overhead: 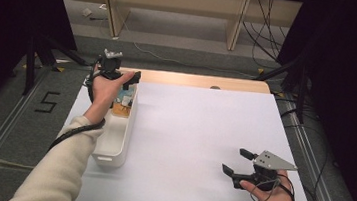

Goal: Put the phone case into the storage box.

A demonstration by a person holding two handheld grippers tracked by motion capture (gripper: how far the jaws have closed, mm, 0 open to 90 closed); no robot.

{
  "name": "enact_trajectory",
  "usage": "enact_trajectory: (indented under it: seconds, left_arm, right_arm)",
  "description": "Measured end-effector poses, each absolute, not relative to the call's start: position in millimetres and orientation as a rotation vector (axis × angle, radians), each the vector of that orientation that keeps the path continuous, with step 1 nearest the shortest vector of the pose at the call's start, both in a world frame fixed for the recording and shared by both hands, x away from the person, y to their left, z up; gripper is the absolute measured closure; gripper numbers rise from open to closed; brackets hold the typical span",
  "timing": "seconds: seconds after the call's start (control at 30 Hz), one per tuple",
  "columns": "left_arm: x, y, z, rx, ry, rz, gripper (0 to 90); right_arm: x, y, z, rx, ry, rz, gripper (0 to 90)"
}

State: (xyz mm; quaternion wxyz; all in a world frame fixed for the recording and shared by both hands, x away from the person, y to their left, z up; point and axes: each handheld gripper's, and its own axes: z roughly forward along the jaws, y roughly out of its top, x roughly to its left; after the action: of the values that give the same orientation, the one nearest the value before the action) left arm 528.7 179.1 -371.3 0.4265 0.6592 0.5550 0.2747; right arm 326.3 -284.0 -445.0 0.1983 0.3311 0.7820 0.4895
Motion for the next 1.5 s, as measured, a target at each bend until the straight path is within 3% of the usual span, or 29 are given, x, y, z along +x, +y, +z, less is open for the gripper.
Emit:
enact_trajectory:
  seconds: [0.57, 1.5]
  left_arm:
    - [502.7, 183.5, -369.1, 1.67, 1.286, 0.688, 6.6]
    - [468.7, 192.0, -373.6, 1.674, 1.287, 0.635, 8.5]
  right_arm:
    - [326.2, -283.9, -444.8, 0.927, 2.187, 1.369, 16.9]
    - [326.5, -284.2, -444.7, 0.933, 2.183, 1.37, 16.9]
